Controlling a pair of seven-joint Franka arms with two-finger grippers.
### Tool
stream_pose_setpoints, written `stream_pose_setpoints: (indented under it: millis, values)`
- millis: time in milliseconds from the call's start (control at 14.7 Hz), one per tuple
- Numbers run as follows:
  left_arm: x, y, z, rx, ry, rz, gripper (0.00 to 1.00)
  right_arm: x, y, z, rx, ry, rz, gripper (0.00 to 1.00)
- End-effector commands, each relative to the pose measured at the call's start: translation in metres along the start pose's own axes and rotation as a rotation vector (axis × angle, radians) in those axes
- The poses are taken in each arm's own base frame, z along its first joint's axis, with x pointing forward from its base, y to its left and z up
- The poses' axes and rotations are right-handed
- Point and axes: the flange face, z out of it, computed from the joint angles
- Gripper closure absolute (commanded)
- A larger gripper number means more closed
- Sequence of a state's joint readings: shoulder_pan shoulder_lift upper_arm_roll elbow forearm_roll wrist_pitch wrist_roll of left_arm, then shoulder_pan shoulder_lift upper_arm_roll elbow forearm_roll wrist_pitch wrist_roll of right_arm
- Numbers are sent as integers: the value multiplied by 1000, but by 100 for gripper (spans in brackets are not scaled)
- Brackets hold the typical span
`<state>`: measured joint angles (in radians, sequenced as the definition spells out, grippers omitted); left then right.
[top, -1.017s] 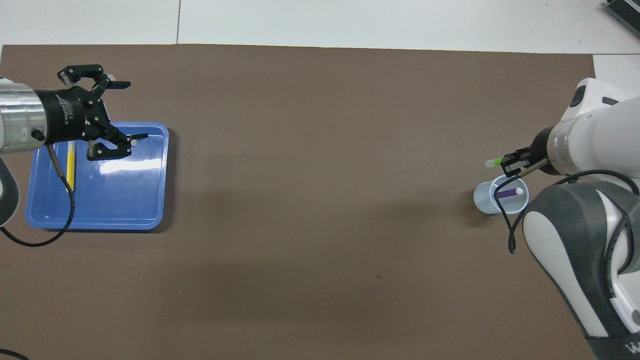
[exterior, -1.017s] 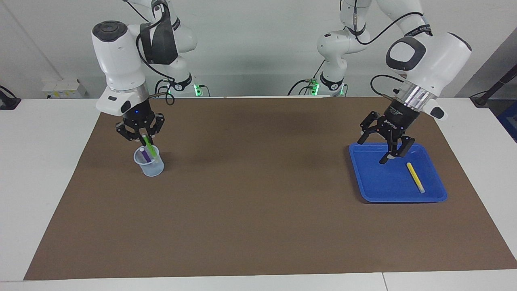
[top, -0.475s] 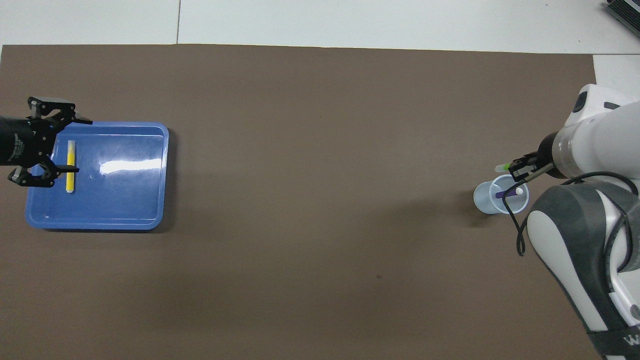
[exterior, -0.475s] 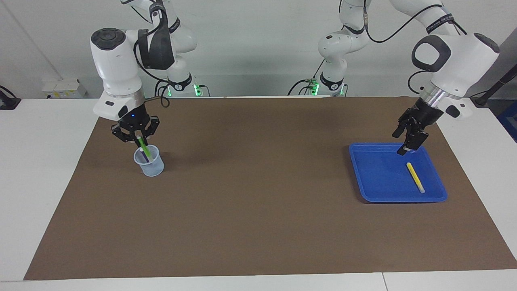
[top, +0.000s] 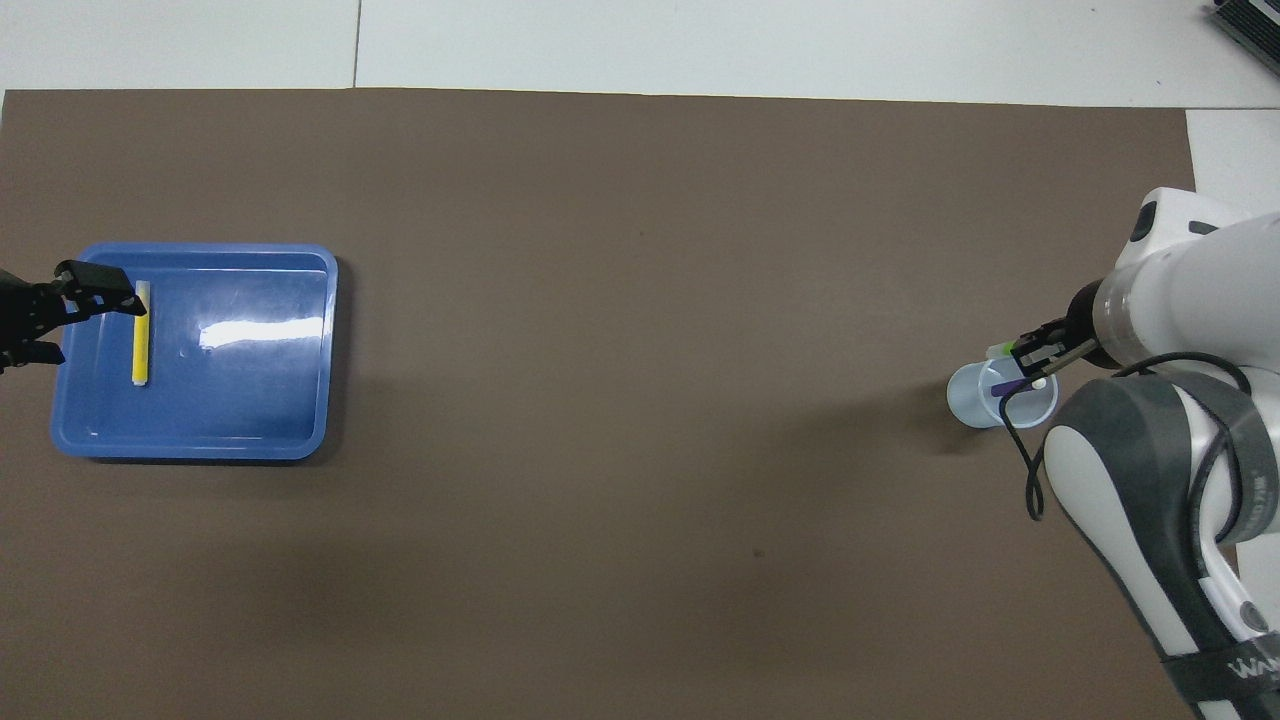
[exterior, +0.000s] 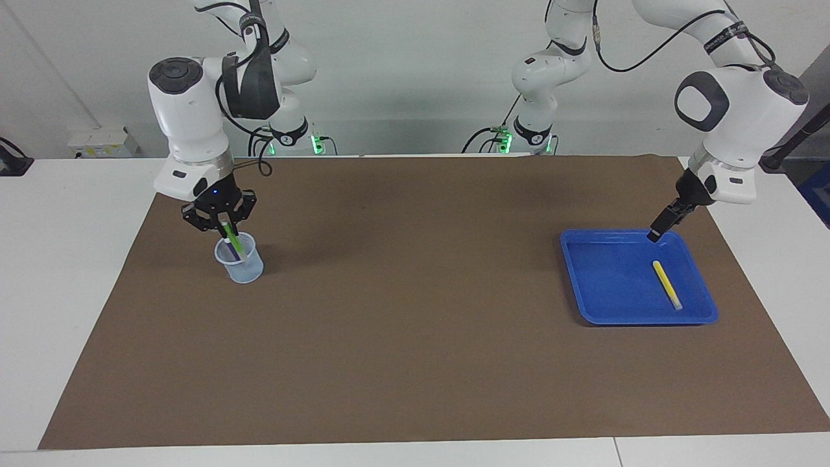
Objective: Transfer and insert pens with both arms
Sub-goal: 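Insert the green pen into the cup while the left gripper grasps the yellow pen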
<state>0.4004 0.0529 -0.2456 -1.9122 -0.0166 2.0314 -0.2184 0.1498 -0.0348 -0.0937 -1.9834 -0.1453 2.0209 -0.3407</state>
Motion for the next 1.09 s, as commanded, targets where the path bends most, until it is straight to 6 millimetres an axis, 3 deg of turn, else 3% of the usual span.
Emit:
stream_pose_setpoints:
  millis: [0,203,407,543,814,949,1017]
  values:
    - [16,-11,28,76,23,163,0,-11,1,8,-19,-18,-38,100]
    - [30,-11,61,65,38,225,0,-21,6,20,-4,-58,-42,100]
    - [48,-9,123,24,56,248,0,-22,6,22,-2,-62,-44,100]
    - [59,-6,138,56,55,295,0,-23,7,25,0,-67,-43,100]
    - [84,-27,143,102,61,341,0,-23,5,36,5,-79,-45,100]
    - [89,-29,152,87,60,337,0,-23,2,44,9,-85,-50,100]
    - [90,-40,160,81,50,322,0,-22,2,52,12,-92,-52,100]
